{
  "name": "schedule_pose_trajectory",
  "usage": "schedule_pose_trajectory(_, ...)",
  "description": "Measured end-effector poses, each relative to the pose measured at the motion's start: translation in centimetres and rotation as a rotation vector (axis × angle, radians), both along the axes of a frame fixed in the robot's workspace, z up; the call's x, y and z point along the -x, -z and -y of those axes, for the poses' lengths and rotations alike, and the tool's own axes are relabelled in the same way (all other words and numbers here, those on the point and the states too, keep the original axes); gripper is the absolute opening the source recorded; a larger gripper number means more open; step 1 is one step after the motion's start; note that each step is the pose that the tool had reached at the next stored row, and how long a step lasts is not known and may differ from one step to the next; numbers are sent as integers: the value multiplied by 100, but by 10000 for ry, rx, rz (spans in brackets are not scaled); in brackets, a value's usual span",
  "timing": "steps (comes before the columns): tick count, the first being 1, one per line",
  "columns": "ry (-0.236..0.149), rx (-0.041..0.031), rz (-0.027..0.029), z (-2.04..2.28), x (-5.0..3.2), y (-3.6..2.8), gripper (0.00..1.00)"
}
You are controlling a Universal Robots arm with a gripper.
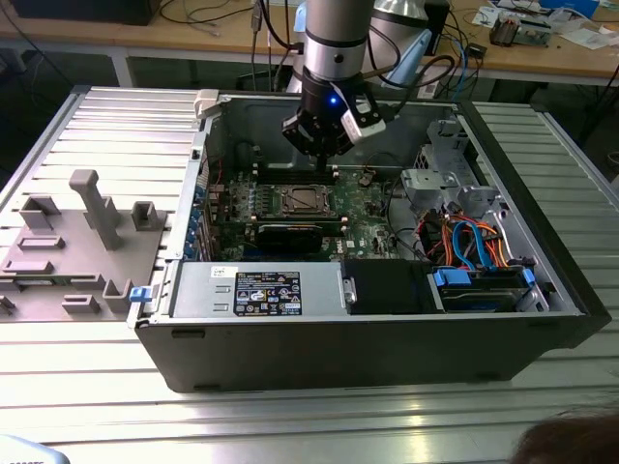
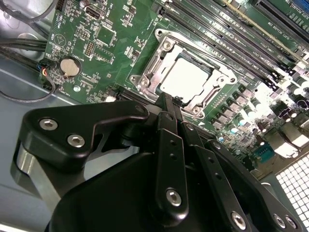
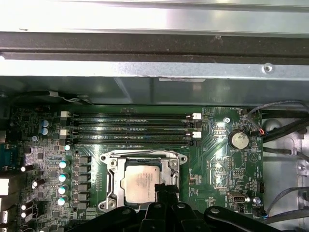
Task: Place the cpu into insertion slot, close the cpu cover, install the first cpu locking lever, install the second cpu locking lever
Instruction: 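Install the second cpu locking lever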
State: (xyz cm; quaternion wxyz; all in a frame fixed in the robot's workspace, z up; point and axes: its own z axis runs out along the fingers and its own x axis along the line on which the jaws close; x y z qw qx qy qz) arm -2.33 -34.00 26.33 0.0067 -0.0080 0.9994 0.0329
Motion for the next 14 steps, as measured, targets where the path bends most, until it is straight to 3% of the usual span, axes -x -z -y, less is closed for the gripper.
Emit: schedule_pose_trajectory(14,-1,0,0,9,-15,0,11)
